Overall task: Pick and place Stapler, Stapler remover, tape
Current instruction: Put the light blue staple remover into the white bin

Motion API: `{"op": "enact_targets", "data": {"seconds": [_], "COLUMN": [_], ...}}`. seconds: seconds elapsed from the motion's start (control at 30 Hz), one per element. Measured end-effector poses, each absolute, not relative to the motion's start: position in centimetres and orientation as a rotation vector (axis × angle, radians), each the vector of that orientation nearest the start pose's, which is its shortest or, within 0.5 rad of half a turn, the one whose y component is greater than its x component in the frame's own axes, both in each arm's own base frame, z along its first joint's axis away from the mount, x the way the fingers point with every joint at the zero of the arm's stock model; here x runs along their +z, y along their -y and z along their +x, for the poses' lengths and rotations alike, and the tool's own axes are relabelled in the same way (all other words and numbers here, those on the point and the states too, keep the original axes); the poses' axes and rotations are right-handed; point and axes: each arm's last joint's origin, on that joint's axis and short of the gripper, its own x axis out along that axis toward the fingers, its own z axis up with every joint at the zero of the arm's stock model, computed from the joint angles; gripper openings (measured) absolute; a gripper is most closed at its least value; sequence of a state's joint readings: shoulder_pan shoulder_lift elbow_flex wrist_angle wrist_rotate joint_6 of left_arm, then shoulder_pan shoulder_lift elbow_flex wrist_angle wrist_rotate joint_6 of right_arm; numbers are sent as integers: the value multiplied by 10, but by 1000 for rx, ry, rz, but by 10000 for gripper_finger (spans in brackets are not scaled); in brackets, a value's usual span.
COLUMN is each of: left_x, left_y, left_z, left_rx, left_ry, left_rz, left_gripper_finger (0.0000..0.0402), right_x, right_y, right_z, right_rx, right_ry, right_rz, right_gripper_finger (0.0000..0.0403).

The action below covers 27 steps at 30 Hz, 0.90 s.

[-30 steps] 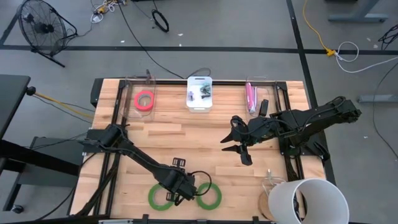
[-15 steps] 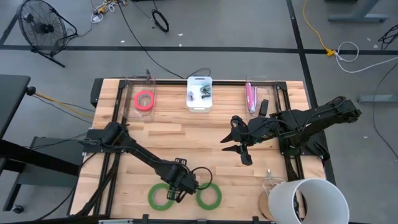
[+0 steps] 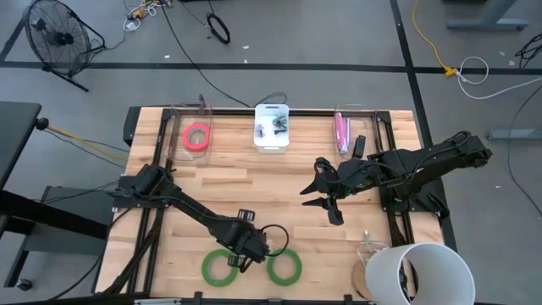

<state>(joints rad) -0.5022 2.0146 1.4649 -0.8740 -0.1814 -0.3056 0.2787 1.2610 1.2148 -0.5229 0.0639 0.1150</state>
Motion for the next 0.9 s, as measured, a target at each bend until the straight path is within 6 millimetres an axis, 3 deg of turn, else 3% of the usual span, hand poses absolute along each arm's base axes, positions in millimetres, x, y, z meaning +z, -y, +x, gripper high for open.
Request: {"op": "enact_targets", "data": {"seconds": [0.37,0.6,0.9], "left_x": [168,153,151], "left_y": [174,175,177], "left_z": [343,349,352], "left_rx": [-39,-101,-148], "left_ry": [-1416,-1466,-1439], "left_rz": [144,82,104], "left_gripper_finger": [163,163,161], "right_x": [351,350,350], "right_y": [-72,-72,-72], "right_z": [258,258,258], "right_rx": [175,173,173], "right_ry": [-577,-590,-589], "right_rz": [17,17,18], "right_gripper_finger": [137,137,137]}}
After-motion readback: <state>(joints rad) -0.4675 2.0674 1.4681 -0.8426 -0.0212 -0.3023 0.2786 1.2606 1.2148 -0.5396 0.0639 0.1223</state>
